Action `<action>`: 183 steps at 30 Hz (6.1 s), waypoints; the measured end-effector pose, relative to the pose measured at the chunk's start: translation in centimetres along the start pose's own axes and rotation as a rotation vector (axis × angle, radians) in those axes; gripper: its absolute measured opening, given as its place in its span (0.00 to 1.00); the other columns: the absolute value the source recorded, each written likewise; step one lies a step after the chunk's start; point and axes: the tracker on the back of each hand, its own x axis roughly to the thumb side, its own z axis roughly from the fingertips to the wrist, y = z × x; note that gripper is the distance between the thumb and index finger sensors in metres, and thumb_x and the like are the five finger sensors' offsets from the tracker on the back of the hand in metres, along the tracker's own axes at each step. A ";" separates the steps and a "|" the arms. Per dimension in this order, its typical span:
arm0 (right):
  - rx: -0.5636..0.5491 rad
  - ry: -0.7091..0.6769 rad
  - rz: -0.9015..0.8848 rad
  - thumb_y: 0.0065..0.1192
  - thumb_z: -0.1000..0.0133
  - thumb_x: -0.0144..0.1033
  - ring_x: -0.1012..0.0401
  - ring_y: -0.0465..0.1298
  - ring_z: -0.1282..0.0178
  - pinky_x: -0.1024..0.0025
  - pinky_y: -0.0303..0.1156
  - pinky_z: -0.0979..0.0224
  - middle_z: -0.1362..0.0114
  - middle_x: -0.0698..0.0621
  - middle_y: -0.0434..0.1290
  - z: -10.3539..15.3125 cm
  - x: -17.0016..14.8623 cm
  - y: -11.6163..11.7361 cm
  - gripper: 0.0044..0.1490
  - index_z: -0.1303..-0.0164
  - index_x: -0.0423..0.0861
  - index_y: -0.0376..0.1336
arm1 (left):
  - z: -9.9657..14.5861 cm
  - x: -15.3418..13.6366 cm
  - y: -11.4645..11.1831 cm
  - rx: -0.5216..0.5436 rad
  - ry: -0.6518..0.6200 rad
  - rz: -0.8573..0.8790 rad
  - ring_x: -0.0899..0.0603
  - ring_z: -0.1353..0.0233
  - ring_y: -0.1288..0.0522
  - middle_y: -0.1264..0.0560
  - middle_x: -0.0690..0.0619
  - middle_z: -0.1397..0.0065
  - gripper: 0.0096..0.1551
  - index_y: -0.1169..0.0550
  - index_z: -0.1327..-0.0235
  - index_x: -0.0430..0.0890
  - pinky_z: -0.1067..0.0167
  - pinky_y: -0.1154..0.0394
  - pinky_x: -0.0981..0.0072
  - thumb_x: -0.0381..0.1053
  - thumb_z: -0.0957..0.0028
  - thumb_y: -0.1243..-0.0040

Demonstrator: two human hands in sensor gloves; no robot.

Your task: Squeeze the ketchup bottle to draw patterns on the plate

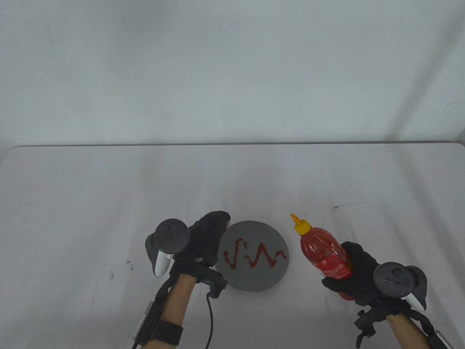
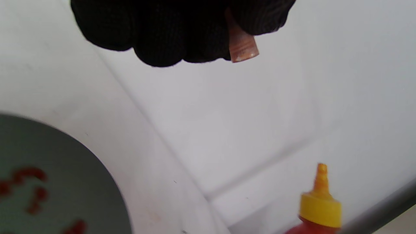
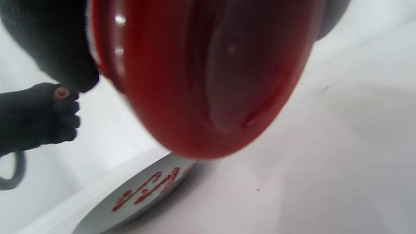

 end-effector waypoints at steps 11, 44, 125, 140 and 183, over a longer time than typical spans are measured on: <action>0.021 -0.037 -0.017 0.80 0.53 0.68 0.42 0.73 0.33 0.33 0.69 0.29 0.26 0.37 0.70 0.1 0.3 0.5 0.65 0.23 0.38 0.53 | -2.9 0.1 -6.2 -0.280 0.165 0.327 0.43 0.44 0.20 0.20 0.46 0.45 0.27 0.23 0.39 0.39 0.43 0.23 0.39 0.56 0.36 0.55; 0.046 -0.100 0.140 0.81 0.53 0.67 0.41 0.73 0.33 0.32 0.69 0.29 0.25 0.36 0.70 -3.3 5.2 3.4 0.64 0.23 0.38 0.53 | -2.7 2.0 -1.2 -0.122 -0.040 0.200 0.41 0.41 0.21 0.21 0.45 0.41 0.25 0.25 0.36 0.40 0.43 0.25 0.39 0.53 0.36 0.53; 0.049 -0.036 0.113 0.81 0.53 0.67 0.41 0.72 0.32 0.32 0.67 0.28 0.25 0.36 0.69 -4.8 5.9 6.4 0.65 0.22 0.38 0.52 | -3.1 0.6 -0.8 -0.245 -0.069 -0.011 0.39 0.38 0.28 0.26 0.42 0.39 0.32 0.35 0.26 0.37 0.36 0.33 0.33 0.54 0.36 0.50; 0.064 -0.048 0.124 0.81 0.53 0.67 0.41 0.73 0.33 0.33 0.67 0.28 0.25 0.36 0.70 -4.8 6.1 6.8 0.65 0.22 0.38 0.52 | -2.9 1.0 -0.8 -0.124 -0.035 -0.169 0.41 0.49 0.21 0.19 0.46 0.56 0.28 0.21 0.47 0.38 0.44 0.26 0.35 0.61 0.38 0.47; 0.074 -0.053 0.120 0.81 0.53 0.66 0.40 0.73 0.33 0.32 0.67 0.29 0.25 0.35 0.70 -4.6 6.7 6.4 0.64 0.22 0.38 0.53 | -2.9 0.8 -0.4 -0.104 0.034 -0.184 0.44 0.59 0.19 0.18 0.50 0.68 0.28 0.16 0.64 0.40 0.52 0.23 0.40 0.62 0.37 0.53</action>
